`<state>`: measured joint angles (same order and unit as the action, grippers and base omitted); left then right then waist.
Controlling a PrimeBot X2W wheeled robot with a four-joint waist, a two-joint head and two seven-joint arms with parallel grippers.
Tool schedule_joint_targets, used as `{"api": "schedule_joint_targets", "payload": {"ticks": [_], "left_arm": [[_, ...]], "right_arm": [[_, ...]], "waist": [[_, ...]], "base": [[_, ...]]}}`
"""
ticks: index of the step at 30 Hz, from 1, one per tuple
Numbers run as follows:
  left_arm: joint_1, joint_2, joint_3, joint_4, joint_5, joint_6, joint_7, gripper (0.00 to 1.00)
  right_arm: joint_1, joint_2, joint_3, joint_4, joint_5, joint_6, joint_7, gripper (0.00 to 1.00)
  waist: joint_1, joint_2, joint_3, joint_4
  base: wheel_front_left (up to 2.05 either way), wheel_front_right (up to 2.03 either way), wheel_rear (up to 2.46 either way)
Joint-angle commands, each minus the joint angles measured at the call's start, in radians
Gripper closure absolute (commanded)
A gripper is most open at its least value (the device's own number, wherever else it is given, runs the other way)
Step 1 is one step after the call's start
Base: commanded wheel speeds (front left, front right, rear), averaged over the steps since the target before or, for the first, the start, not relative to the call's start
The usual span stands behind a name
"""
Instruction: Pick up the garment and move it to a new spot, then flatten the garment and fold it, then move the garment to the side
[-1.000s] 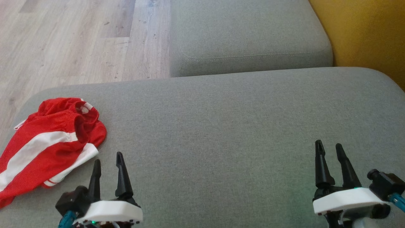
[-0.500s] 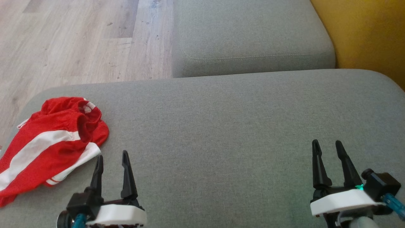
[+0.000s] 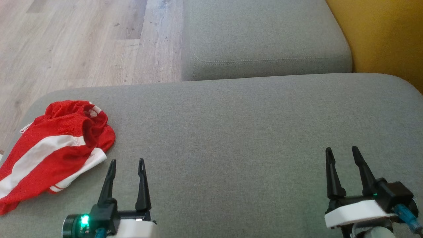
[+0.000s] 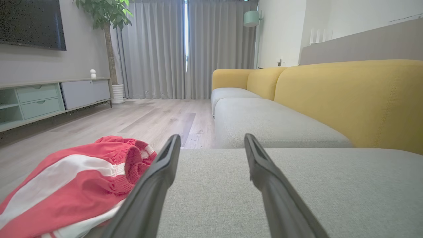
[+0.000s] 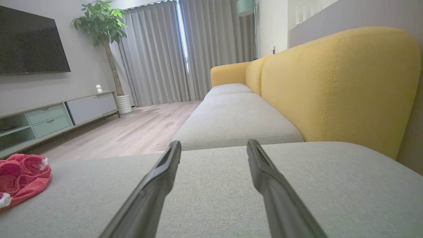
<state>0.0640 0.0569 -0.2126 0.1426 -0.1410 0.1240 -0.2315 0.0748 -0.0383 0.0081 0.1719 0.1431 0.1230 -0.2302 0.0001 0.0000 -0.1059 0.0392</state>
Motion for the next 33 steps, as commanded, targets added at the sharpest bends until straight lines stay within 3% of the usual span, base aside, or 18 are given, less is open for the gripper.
{"api": "schedule_joint_targets", "payload": {"ticks": [1,6,24,29,33], "left_arm": [[-0.037,-0.003,0.022,-0.034,0.030,0.010,-0.015,0.00],[-0.037,-0.004,0.016,-0.010,0.102,0.023,-0.030,0.00],[-0.051,-0.006,0.027,0.038,0.093,0.013,-0.030,0.00],[-0.065,-0.006,0.025,0.049,0.095,0.012,-0.030,0.00],[-0.074,-0.006,0.022,0.051,0.098,0.020,-0.030,0.00]], "right_arm": [[-0.024,-0.012,0.018,-0.030,-0.027,0.007,-0.017,0.00],[-0.025,-0.012,0.004,-0.014,-0.083,0.008,-0.031,0.00],[-0.029,-0.012,-0.002,0.008,-0.099,0.008,-0.032,0.00],[-0.022,-0.012,0.005,0.005,-0.102,0.008,-0.032,0.00],[-0.019,-0.012,0.001,0.001,-0.104,0.008,-0.032,0.00]], "waist": [[-0.0001,0.0000,-0.001,0.000],[-0.0001,0.0000,-0.003,0.002],[-0.0001,0.0000,0.002,0.004],[-0.0001,0.0000,0.011,0.043],[-0.0001,0.0000,0.021,0.114]], "base": [[0.00,0.00,0.00],[0.00,0.00,0.00],[0.00,0.00,0.00],[0.00,0.00,0.00],[0.00,0.00,0.00]]}}
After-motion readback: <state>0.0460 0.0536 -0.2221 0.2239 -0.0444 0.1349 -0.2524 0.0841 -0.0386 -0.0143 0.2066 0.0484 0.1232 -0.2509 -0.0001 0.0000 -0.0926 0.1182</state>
